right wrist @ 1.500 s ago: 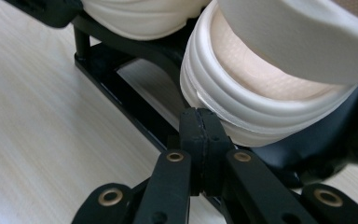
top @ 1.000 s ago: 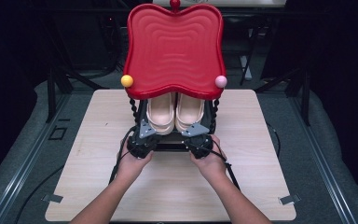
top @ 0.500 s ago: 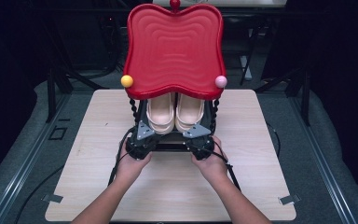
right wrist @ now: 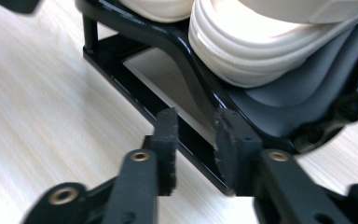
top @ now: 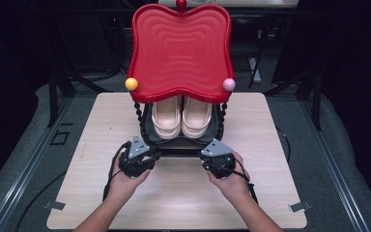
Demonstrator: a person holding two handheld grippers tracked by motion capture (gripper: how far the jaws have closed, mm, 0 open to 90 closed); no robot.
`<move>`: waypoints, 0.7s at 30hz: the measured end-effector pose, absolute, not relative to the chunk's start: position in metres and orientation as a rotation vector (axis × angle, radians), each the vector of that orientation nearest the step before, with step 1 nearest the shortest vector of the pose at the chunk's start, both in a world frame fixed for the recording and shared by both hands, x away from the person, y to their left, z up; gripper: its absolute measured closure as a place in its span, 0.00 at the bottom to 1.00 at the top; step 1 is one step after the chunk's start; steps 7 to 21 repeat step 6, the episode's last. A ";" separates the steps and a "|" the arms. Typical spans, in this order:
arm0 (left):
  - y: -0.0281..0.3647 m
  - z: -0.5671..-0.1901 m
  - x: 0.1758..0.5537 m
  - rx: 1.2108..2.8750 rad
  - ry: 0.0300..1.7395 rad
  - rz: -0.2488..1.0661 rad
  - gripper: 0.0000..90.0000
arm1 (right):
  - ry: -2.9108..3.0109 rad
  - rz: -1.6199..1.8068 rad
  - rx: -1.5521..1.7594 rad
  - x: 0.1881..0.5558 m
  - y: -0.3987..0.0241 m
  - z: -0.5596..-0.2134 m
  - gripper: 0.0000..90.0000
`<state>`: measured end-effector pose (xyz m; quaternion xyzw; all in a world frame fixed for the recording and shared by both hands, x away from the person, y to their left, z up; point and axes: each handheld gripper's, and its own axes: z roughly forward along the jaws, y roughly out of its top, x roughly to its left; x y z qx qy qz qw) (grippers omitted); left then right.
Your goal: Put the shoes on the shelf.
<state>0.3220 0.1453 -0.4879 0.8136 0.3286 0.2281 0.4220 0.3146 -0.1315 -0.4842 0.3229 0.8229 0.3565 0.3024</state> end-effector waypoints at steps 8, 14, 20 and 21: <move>0.153 -0.489 0.301 2.148 0.634 0.692 0.61 | 2.189 0.838 0.642 0.299 -0.144 -0.483 0.54; 0.153 -0.489 0.301 2.148 0.634 0.692 0.61 | 2.189 0.838 0.642 0.299 -0.144 -0.483 0.54; 0.153 -0.489 0.301 2.148 0.634 0.692 0.61 | 2.189 0.838 0.642 0.299 -0.144 -0.483 0.54; 0.153 -0.489 0.301 2.148 0.634 0.692 0.61 | 2.189 0.838 0.642 0.299 -0.144 -0.483 0.54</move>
